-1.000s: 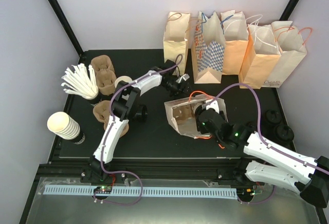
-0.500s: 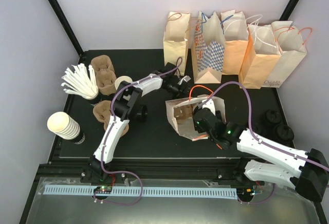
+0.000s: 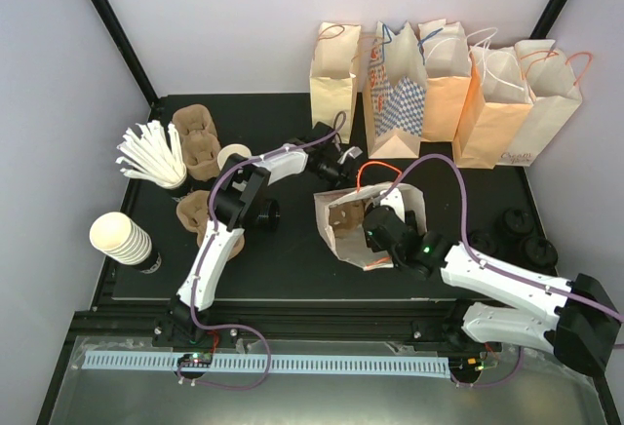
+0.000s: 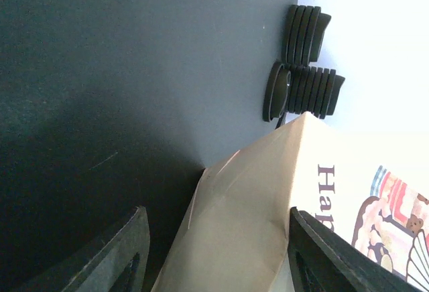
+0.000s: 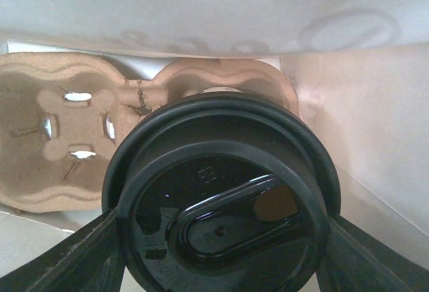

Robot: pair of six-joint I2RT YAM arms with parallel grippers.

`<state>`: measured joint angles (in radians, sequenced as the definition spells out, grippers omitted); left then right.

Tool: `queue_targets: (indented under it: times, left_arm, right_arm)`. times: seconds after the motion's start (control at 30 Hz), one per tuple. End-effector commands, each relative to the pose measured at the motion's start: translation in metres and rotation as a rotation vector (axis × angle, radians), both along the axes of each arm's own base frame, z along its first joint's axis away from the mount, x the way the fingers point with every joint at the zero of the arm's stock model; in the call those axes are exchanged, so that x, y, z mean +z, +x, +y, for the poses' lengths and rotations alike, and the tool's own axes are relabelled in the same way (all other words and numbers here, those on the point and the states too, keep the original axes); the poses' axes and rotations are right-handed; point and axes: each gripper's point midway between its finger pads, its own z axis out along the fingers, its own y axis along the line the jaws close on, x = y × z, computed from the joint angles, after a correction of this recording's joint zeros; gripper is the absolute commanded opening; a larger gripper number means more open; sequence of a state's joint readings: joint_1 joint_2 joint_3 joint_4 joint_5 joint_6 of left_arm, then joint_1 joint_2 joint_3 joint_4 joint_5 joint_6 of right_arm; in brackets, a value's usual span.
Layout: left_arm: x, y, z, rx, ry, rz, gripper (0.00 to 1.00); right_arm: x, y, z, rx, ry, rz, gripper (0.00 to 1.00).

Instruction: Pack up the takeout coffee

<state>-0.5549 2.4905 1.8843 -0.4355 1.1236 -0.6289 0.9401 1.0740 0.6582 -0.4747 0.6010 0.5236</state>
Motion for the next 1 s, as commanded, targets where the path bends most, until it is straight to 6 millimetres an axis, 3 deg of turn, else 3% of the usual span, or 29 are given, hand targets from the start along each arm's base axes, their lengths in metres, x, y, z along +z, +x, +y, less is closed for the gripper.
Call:
queue_targets:
  times: [0.0, 0.63, 0.97]
  left_arm:
    - [0.025, -0.016, -0.012, -0.042, -0.037, -0.011, 0.58]
    - [0.037, -0.023, -0.017, -0.061, -0.088, -0.013, 0.56]
    - [0.049, -0.035, -0.029, -0.105, -0.148, -0.017, 0.54]
  right_arm:
    - [0.008, 0.012, -0.002, -0.036, 0.002, -0.065, 0.57]
    - [-0.014, 0.011, -0.001, -0.035, -0.005, 0.100, 0.57]
    - [-0.023, 0.027, -0.001, -0.064, -0.022, 0.215, 0.58]
